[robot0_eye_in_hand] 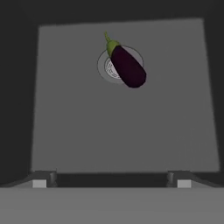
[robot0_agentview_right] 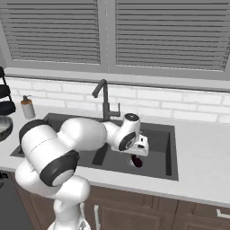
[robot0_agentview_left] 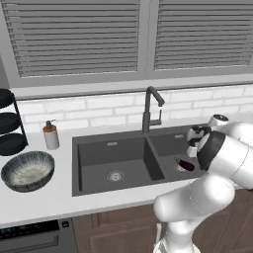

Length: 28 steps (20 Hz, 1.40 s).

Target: Pick the eggplant from the sink and place it in the bowl. Then pick the bowl and place it in the microwave. Then close the microwave door and press the start button.

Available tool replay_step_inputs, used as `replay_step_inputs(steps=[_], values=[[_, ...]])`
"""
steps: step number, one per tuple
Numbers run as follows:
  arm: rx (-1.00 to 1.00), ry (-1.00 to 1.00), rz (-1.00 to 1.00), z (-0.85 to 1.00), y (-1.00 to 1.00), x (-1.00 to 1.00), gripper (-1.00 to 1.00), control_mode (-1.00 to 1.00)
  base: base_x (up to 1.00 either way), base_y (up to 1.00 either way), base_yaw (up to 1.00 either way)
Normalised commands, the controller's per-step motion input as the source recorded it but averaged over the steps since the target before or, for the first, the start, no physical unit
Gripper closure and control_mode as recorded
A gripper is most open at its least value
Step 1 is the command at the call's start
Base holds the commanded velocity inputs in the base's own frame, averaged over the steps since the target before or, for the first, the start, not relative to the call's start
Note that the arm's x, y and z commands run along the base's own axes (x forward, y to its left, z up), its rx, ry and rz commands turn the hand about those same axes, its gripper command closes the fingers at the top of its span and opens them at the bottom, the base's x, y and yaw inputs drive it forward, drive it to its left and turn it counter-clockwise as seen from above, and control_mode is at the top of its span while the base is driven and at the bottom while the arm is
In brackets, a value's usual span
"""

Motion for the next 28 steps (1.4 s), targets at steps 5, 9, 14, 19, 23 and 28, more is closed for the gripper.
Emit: replay_step_inputs(steps=[5, 9, 14, 19, 23, 28], values=[[-0.07, 0.07, 0.00, -0.27, 0.04, 0.29, -1.00, -1.00, 0.00, 0.00, 0.00], [0.00, 0.01, 0.01, -0.27, -0.05, 0.34, -1.00, -1.00, 0.00, 0.00, 0.00], [0.01, 0.00, 0.07, -0.26, -0.07, 0.40, -1.00, -1.00, 0.00, 0.00, 0.00], [0.00, 0.04, 0.07, -0.08, -0.10, 0.47, -1.00, -1.00, 0.00, 0.00, 0.00], [0.00, 0.05, 0.08, -0.12, -0.13, 0.46, -1.00, -1.00, 0.00, 0.00, 0.00], [0.00, 0.04, 0.07, -0.31, -0.02, 0.28, -1.00, -1.00, 0.00, 0.00, 0.00]])
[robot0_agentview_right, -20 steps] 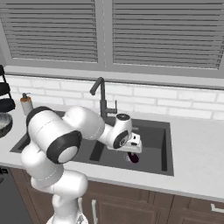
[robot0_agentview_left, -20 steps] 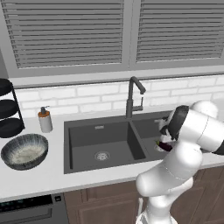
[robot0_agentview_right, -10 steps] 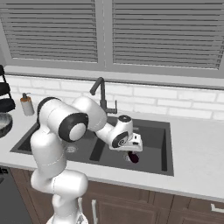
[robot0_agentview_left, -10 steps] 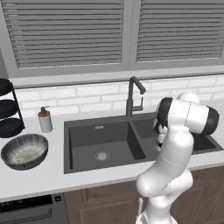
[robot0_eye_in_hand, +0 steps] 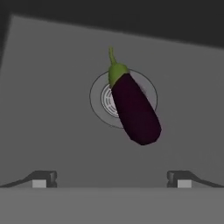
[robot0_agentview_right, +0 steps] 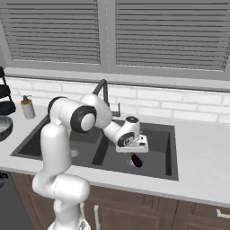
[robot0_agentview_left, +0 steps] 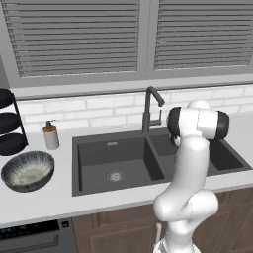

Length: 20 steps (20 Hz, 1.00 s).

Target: Pick the eggplant from the sink and place it in the bowl. Then pick the bowl and place it in the microwave. Then close the microwave door and press the start button.

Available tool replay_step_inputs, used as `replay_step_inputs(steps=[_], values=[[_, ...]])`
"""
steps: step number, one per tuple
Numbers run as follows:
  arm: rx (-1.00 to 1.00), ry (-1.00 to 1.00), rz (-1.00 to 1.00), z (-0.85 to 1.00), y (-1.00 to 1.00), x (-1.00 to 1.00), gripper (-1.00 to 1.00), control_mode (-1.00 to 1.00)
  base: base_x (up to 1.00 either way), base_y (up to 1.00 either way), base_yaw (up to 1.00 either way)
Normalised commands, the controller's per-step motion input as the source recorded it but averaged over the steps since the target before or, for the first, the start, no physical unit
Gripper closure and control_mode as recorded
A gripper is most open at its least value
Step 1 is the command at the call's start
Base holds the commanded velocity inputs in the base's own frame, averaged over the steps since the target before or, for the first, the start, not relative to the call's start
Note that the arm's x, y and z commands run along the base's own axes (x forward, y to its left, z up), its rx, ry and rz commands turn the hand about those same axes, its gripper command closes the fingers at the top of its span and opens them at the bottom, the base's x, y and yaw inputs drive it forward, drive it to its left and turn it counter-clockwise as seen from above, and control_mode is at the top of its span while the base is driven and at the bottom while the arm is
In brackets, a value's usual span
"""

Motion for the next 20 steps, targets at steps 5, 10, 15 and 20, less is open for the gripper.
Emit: replay_step_inputs(steps=[5, 10, 15, 20], values=[[0.03, 0.00, 0.07, -0.36, -0.10, 0.25, -1.00, -1.00, 0.00, 0.00, 0.00], [0.04, 0.00, 0.07, -0.38, -0.19, 0.30, -1.00, -1.00, 0.00, 0.00, 0.00], [0.03, 0.00, 0.07, -0.38, -0.13, 0.28, -1.00, -1.00, 0.00, 0.00, 0.00], [0.01, 0.00, 0.07, -0.39, -0.03, 0.19, -1.00, -1.00, 0.00, 0.00, 0.00]])
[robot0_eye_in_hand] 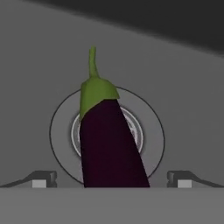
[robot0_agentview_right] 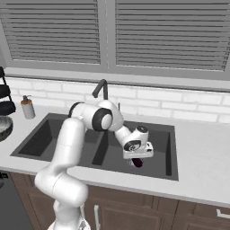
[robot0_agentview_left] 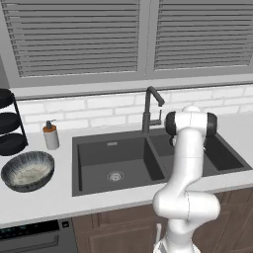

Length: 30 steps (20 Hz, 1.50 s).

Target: Pick the eggplant from the sink and place it in the bowl. Then pick the bowl and place it in the microwave. Then close the microwave door and press the start button.

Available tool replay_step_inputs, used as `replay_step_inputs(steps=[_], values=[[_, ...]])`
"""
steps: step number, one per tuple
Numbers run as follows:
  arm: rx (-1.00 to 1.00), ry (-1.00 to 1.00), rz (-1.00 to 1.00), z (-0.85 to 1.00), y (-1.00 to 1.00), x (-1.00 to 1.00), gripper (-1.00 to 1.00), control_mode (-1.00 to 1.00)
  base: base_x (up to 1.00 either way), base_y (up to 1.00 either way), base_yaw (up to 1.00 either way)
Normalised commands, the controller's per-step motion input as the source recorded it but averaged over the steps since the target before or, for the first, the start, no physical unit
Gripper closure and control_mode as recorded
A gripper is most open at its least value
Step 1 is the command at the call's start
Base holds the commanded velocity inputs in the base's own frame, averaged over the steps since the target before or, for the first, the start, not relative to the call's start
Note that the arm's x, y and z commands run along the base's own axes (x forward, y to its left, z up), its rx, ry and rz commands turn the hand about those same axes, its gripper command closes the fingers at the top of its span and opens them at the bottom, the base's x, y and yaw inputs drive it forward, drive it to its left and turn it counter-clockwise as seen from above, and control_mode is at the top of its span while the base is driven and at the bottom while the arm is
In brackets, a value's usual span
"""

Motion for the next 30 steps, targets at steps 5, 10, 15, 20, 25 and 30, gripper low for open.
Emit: replay_step_inputs(steps=[5, 10, 15, 20, 25, 30], values=[[0.00, 0.01, 0.04, -0.44, 0.02, 0.01, -1.00, -1.00, 0.00, 0.00, 0.00], [0.00, 0.01, 0.00, -0.28, 0.11, -0.02, 1.00, -1.00, 0.00, 0.00, 0.00], [0.00, -0.06, 0.02, 0.01, 0.00, -0.36, 1.00, -1.00, 0.00, 0.00, 0.00], [-0.04, -0.14, 0.00, 0.80, 0.01, -0.75, 1.00, -1.00, 0.00, 0.00, 0.00], [-0.06, -0.10, 0.00, 1.00, 0.00, -0.71, 1.00, -1.00, 0.00, 0.00, 0.00], [-0.03, -0.06, 0.00, 1.00, 0.00, -0.71, 1.00, -1.00, 0.00, 0.00, 0.00]])
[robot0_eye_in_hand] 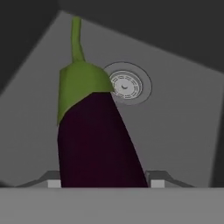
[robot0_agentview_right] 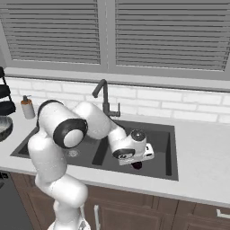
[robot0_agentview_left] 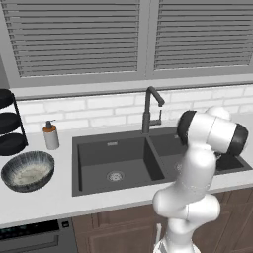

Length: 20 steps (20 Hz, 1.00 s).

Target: Pick the eggplant from the sink and place it in the bowl. Then pick the bowl and place it in the microwave. Then close the microwave door and press the start button.

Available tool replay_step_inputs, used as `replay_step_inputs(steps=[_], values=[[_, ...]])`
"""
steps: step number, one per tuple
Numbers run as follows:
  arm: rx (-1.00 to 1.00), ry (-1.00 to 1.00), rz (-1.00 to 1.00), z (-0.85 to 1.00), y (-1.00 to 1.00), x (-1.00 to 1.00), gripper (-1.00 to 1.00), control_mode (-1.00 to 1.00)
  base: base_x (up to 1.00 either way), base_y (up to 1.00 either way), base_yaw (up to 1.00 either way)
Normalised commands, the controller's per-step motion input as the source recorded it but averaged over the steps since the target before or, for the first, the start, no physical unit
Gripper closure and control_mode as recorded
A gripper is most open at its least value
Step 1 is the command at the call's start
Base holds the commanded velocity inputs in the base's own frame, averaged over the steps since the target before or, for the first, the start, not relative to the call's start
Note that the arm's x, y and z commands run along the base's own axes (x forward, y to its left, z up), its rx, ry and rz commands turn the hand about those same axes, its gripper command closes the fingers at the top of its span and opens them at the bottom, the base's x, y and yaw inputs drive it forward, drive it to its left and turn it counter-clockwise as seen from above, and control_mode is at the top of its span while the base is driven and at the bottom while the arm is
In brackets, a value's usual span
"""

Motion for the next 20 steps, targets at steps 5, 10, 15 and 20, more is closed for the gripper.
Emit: replay_step_inputs(steps=[5, 10, 15, 20], values=[[-0.03, -0.01, 0.00, 1.00, 0.18, -0.60, 1.00, -1.00, 0.00, 0.00, 0.00], [-0.02, 0.00, 0.00, 1.00, 0.21, -0.50, 1.00, -1.00, 0.00, 0.00, 0.00], [0.00, 0.00, 0.00, 1.00, 0.19, -0.60, 1.00, -1.00, 0.00, 0.00, 0.00], [0.00, 0.01, 0.01, 1.00, 0.32, -0.74, 1.00, -1.00, 0.00, 0.00, 0.00]])
